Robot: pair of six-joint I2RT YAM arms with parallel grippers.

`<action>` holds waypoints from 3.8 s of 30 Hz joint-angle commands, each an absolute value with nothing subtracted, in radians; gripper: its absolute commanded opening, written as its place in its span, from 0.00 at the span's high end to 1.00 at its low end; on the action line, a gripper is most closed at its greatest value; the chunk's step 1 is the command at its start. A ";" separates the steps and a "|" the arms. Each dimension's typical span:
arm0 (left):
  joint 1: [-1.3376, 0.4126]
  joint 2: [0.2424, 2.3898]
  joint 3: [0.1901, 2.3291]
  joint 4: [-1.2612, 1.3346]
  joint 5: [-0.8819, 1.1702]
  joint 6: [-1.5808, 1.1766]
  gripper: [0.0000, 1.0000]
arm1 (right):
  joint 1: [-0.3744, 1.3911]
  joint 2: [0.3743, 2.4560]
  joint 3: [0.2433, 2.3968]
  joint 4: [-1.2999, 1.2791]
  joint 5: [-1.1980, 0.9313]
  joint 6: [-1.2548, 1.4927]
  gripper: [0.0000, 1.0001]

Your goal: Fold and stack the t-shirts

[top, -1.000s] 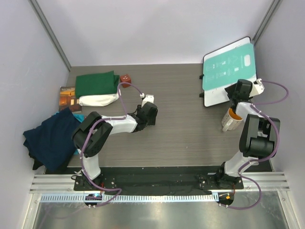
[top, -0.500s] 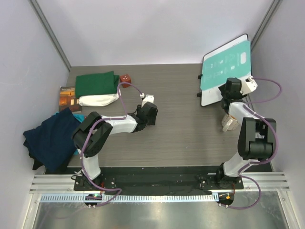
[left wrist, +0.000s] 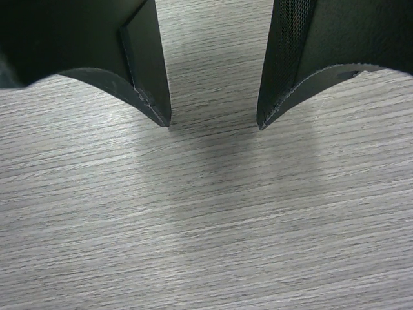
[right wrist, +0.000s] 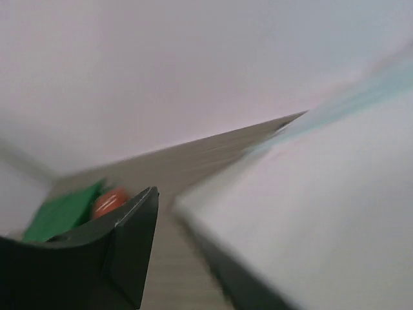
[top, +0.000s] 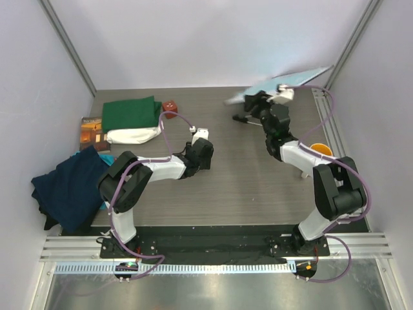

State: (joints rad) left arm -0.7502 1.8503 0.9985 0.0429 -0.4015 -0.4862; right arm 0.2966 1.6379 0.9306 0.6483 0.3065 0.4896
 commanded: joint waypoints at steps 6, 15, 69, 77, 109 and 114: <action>-0.749 1.904 0.997 -0.060 -0.348 -0.503 0.44 | 0.301 1.891 0.908 0.407 -0.632 0.523 0.99; -0.749 1.896 0.992 -0.060 -0.354 -0.508 0.44 | 0.299 1.881 0.885 0.407 -0.614 0.528 0.99; -0.749 1.721 0.879 -0.006 -0.431 -0.543 0.40 | 0.552 1.157 0.686 -0.046 0.253 0.256 0.54; -0.739 1.577 0.998 -0.081 -0.379 -0.480 0.26 | 0.551 1.037 0.598 -0.038 0.310 0.334 0.44; -0.638 2.128 1.698 0.018 -0.057 -0.548 0.29 | 0.552 0.900 0.511 -0.112 0.288 0.394 0.47; -0.638 2.151 1.684 0.118 -0.034 -0.574 0.30 | 0.551 0.908 0.492 -0.106 0.282 0.396 0.47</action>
State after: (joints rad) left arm -0.6365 2.1330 1.6623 -0.0284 -0.0368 -0.5499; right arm 0.5476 0.8993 0.5076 -0.1463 0.2840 0.3813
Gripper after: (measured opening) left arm 0.705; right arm 0.531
